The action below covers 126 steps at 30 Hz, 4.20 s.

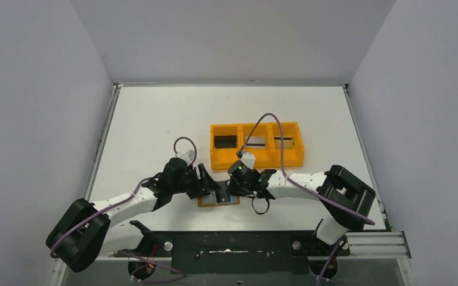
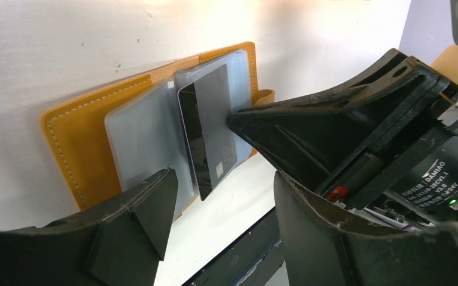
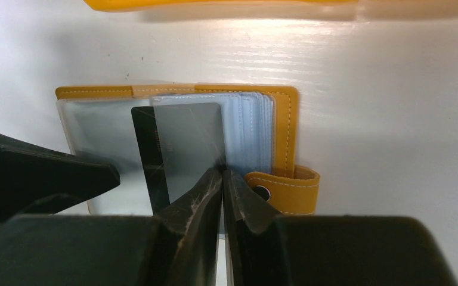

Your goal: Take the credit cards out of the card holder

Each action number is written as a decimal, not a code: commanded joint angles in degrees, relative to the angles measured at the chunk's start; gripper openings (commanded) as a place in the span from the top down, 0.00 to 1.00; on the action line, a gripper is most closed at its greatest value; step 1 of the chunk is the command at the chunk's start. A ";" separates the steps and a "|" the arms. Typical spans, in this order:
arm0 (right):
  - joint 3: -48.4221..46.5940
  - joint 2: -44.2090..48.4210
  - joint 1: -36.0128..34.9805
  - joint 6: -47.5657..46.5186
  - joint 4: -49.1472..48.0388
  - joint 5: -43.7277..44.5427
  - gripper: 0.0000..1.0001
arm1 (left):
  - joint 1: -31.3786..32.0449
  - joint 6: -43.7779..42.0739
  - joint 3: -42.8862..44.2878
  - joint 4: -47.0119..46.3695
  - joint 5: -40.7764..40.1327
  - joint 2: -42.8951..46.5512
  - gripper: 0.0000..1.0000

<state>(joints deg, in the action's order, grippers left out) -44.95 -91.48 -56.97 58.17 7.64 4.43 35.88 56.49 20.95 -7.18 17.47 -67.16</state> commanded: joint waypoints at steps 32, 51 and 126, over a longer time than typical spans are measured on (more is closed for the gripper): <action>1.09 -1.47 0.70 4.83 5.54 2.43 0.91 | -1.55 4.92 -6.69 -21.23 5.78 -9.92 0.93; 0.83 -1.77 0.85 5.01 5.93 2.93 0.90 | -2.36 6.44 -8.54 -21.85 6.35 -8.77 1.00; 14.55 12.81 9.70 0.01 -61.60 -32.60 0.73 | -12.06 0.71 -7.13 -18.39 21.71 26.21 1.00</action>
<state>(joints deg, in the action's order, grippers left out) -28.97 -79.37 -47.92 57.08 -46.96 -25.93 24.16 56.60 14.00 -20.12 37.34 -41.69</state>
